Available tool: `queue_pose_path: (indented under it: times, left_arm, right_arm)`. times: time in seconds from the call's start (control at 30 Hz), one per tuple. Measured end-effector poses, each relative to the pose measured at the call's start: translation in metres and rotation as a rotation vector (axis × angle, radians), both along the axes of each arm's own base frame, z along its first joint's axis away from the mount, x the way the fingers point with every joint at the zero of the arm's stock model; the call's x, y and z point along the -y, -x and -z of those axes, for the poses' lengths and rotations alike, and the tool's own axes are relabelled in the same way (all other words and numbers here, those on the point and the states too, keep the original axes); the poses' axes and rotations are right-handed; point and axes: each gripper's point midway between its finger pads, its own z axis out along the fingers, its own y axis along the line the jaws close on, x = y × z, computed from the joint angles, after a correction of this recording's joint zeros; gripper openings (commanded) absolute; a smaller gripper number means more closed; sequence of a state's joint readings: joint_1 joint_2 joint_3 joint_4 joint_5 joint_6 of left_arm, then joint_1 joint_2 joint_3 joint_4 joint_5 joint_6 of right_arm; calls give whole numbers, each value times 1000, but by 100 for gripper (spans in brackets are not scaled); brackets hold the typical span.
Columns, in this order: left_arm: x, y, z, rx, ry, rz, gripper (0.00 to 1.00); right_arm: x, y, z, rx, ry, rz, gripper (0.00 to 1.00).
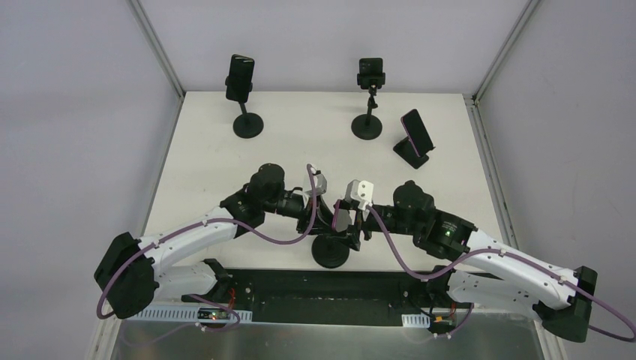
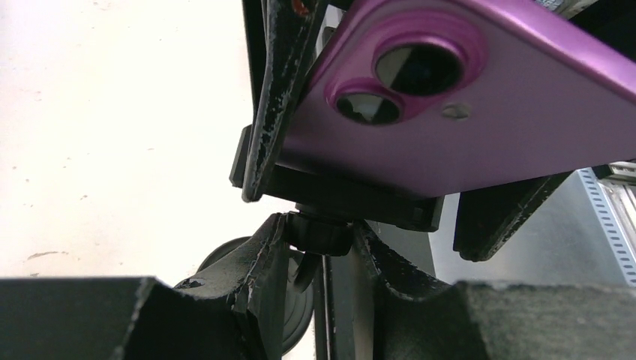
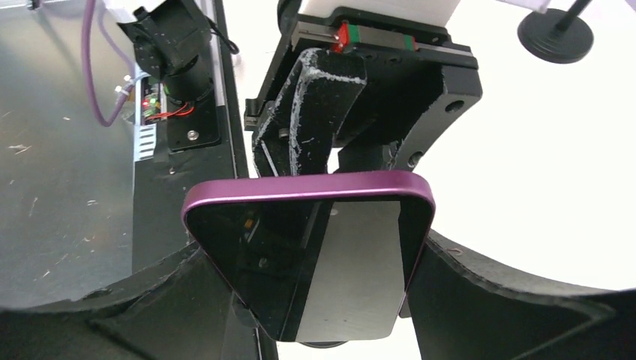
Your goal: Remove the phone from the phone stand
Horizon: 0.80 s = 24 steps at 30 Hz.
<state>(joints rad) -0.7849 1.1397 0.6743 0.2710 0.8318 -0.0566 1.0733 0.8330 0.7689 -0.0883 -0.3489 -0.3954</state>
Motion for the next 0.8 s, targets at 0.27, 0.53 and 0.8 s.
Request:
queue_pose_path:
  times: [0.27, 0.53, 0.8]
  left_arm:
    - [-6, -16, 0, 14, -6, -72, 0]
    - [-9, -25, 0, 25, -11, -118, 0]
    - [-12, -32, -2, 33, -11, -149, 0]
  right_arm:
    - [5, -20, 1, 27, 15, 129, 0]
    - [7, -33, 1, 28, 28, 214, 0]
    - [1, -49, 1, 13, 25, 311, 0]
